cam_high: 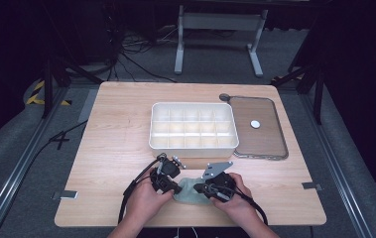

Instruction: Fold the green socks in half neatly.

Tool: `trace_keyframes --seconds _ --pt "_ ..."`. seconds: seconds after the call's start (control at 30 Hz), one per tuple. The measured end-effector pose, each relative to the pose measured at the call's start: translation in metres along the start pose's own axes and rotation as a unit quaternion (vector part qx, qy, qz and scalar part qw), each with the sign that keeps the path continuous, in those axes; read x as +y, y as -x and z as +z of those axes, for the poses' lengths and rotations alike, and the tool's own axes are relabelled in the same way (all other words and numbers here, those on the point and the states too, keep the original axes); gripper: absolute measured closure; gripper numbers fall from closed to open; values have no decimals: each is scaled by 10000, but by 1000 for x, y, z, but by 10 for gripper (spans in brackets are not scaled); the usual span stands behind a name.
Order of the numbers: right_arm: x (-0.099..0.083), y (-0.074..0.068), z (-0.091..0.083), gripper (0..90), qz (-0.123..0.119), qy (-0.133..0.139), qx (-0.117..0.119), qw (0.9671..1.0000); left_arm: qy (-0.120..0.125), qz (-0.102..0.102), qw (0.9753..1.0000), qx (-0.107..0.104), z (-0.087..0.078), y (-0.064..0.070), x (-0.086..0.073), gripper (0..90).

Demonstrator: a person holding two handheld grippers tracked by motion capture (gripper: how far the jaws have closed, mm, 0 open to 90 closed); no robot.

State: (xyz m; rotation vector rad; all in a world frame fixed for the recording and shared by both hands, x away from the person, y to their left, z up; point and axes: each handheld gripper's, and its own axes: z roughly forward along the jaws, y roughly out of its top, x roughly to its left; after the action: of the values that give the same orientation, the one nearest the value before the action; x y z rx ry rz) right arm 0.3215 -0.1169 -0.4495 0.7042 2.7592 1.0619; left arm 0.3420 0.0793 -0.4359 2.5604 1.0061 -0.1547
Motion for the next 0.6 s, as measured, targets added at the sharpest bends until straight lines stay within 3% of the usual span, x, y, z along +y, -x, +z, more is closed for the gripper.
trace_keyframes --seconds 0.13,0.17,0.27,0.3,0.43,0.6 --pt "-2 -1 8 897 -26 -80 40 10000 -24 70 10000 -61 -3 1 0 800" --pt "-4 -1 14 897 -36 -241 57 9997 -37 82 9999 -84 -5 2 1 800" --pt "-6 1 15 898 59 -139 124 9998 3 120 9998 -145 -9 3 1 798" --pt "-6 1 15 898 43 -120 138 9998 187 123 9995 -236 -13 4 2 795" --pt "-6 0 15 899 49 -103 139 9998 420 313 9983 -237 -15 12 5 797" --pt "-6 -3 18 898 26 -7 162 9999 480 573 9970 -193 -16 20 8 805"
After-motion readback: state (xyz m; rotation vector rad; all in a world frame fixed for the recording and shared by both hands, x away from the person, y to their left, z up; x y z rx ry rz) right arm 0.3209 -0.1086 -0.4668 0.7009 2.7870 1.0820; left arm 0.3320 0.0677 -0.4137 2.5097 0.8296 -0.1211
